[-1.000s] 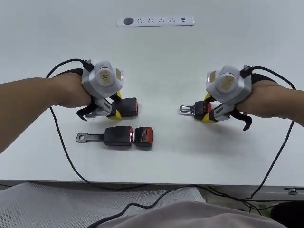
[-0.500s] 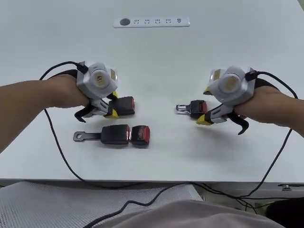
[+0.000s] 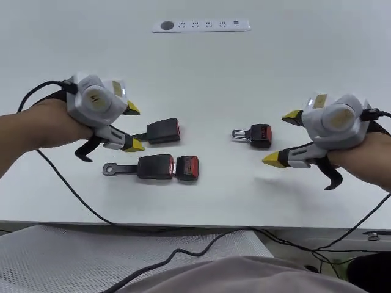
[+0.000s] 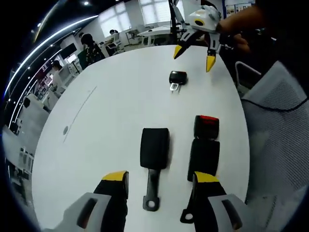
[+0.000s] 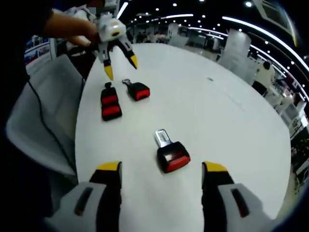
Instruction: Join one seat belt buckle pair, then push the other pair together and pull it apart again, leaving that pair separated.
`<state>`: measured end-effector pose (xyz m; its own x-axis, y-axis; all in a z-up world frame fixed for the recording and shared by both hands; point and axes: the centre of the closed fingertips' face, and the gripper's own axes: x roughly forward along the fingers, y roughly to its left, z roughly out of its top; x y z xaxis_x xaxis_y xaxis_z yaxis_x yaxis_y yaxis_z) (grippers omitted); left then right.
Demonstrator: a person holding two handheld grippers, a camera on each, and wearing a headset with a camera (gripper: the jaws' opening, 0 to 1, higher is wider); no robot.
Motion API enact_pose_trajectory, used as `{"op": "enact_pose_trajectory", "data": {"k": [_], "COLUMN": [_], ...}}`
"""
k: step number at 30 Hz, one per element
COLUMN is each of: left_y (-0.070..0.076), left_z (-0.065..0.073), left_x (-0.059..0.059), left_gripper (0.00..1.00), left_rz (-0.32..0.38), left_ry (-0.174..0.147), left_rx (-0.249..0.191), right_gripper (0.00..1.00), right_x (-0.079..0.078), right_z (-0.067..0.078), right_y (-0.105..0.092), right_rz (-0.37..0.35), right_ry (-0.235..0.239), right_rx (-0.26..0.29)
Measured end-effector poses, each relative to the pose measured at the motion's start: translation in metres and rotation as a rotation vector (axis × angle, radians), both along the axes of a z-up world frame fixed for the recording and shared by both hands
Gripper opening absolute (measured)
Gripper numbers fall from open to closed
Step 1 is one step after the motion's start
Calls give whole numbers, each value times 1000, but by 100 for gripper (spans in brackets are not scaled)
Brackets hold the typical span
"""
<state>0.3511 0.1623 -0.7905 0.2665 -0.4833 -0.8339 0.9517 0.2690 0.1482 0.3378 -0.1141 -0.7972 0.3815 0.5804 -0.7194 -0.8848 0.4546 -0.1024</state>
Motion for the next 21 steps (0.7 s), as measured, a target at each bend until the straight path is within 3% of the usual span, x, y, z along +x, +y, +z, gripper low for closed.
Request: {"op": "enact_pose_trajectory", "data": {"k": [4, 10, 16, 21], "left_y": [19, 44, 61, 72], "left_z": [10, 24, 39, 40], "left_x": [-12, -48, -64, -75], "left_gripper": [59, 66, 74, 78], "left_rz": [98, 150, 278, 323], "left_ry": [-1, -3, -23, -30], "left_rx": [-57, -112, -203, -226], "right_gripper": [72, 77, 84, 90], "right_x": [-14, -34, -47, -53], "right_z": [11, 22, 29, 25], "right_y": [1, 3, 2, -3], "right_rz": [-17, -17, -30, -43], "right_ry": [-9, -16, -14, 7], "right_rx": [39, 80, 110, 122]}}
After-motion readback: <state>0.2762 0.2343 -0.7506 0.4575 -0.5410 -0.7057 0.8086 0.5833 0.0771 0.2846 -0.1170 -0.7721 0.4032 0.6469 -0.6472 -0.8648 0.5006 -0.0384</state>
